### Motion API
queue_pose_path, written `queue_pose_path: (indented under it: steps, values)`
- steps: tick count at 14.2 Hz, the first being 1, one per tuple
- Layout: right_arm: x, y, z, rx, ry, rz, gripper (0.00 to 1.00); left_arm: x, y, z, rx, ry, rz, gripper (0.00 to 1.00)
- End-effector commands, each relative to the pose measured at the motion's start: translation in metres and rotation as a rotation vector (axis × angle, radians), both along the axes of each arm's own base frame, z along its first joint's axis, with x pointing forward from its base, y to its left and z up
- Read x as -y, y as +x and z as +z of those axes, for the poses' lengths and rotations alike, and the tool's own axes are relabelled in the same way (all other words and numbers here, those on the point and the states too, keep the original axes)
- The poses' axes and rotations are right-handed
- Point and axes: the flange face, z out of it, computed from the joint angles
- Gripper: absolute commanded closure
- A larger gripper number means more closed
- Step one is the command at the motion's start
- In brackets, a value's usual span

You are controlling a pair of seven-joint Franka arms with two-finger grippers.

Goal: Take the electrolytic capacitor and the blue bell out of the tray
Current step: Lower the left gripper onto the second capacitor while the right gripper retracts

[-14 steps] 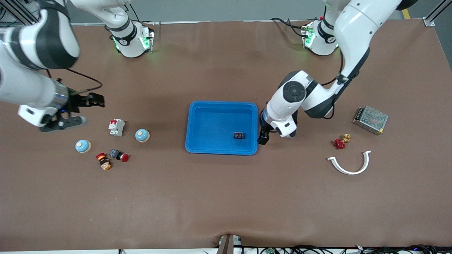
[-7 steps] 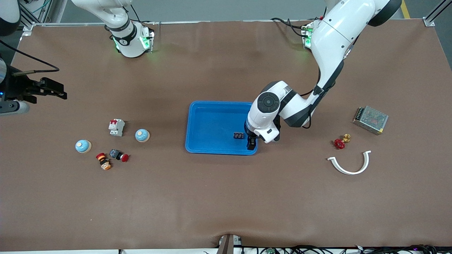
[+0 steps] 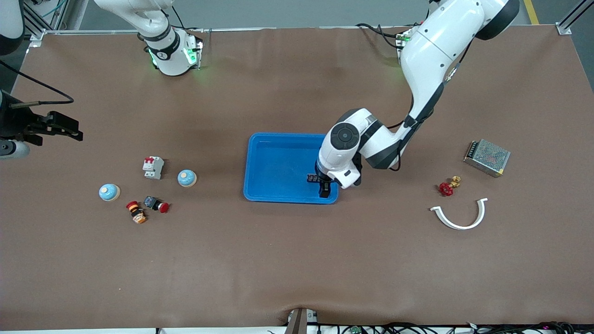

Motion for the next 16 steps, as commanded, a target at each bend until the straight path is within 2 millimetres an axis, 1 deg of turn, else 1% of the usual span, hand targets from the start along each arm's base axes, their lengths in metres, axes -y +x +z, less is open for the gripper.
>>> queue_pose_path:
  steps: [1, 2, 5, 9, 10, 16]
  values:
    - [0.015, 0.002, 0.002, 0.006, -0.011, -0.027, 0.0, 0.012, -0.002, -0.008, 0.011, 0.035, 0.011, 0.0]
    - [0.022, 0.002, 0.004, 0.011, -0.008, -0.039, 0.0, 0.013, -0.003, -0.012, 0.007, 0.037, 0.009, 0.0]
    - [0.027, 0.002, 0.005, 0.015, -0.006, -0.046, 0.0, 0.016, -0.001, -0.015, 0.006, 0.033, 0.012, 0.0]
    - [0.027, 0.002, 0.004, 0.014, -0.009, -0.04, 0.0, 0.021, -0.006, -0.017, 0.002, 0.033, 0.008, 0.0]
    - [0.027, 0.002, 0.004, 0.015, -0.006, -0.04, 0.0, 0.025, -0.01, -0.017, 0.001, 0.033, 0.003, 0.0]
    - [0.027, 0.006, 0.003, 0.036, 0.004, -0.052, 0.0, 0.029, -0.016, -0.024, -0.006, 0.041, 0.01, 0.0]
